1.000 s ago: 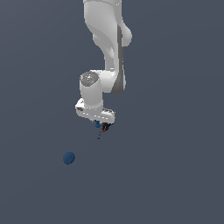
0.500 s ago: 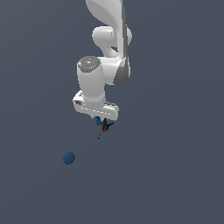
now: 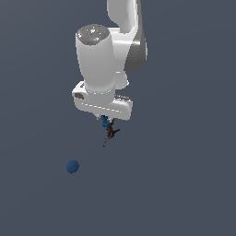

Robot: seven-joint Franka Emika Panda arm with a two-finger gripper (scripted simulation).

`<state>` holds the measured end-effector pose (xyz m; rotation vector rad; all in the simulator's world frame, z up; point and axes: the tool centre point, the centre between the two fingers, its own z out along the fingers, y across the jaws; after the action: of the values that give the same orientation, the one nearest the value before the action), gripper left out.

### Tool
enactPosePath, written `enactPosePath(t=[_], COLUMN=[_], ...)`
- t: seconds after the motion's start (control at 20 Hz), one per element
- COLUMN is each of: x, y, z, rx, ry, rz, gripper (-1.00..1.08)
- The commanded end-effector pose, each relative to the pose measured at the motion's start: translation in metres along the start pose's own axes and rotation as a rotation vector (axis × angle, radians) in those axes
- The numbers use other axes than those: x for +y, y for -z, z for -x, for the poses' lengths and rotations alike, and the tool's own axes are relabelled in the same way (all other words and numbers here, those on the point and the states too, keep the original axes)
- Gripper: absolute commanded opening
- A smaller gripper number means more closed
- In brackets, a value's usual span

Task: Pick up a designated object from a clutter of objects.

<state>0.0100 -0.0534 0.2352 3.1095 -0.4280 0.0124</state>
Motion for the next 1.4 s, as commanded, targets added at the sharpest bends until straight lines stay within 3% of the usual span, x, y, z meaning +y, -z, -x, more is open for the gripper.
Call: enactPosePath(t=[0.0, 0.75, 1.35], x=[-0.007, -0.042, -0.060], y=[0.023, 0.142, 0.196], z=[-0.007, -0.050, -0.073], rx=[-0.001, -0.005, -0.008], ry=[0.000, 0.001, 0.002], rz=[0.000, -0.001, -0.002], gripper=[-1.00, -1.00, -1.00])
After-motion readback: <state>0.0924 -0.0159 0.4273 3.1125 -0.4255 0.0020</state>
